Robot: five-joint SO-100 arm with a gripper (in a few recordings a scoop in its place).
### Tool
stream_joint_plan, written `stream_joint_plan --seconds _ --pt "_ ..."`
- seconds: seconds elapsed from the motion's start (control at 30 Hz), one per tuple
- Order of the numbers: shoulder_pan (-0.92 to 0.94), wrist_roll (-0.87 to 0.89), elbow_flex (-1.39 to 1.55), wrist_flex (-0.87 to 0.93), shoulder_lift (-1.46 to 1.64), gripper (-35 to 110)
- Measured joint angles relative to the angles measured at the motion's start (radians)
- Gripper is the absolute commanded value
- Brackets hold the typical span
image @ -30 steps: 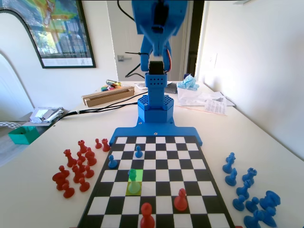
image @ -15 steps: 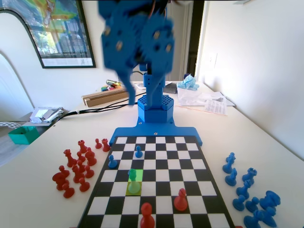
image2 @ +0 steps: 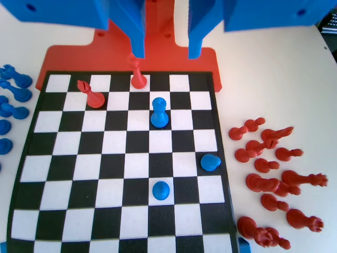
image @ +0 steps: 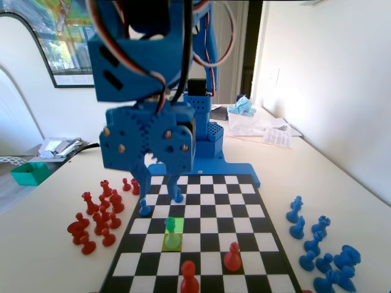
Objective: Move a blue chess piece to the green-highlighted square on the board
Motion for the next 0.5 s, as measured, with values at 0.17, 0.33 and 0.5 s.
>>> stream_joint_plan --seconds 0.17,0.33,0.5 --pt "0.008 -0.014 0.000 -0.032 -0.028 15" --pt "0.000 -0.006 0.000 -0.064 -0.072 15" --pt "-0.002 -0.006 0.000 -0.086 -0.109 16"
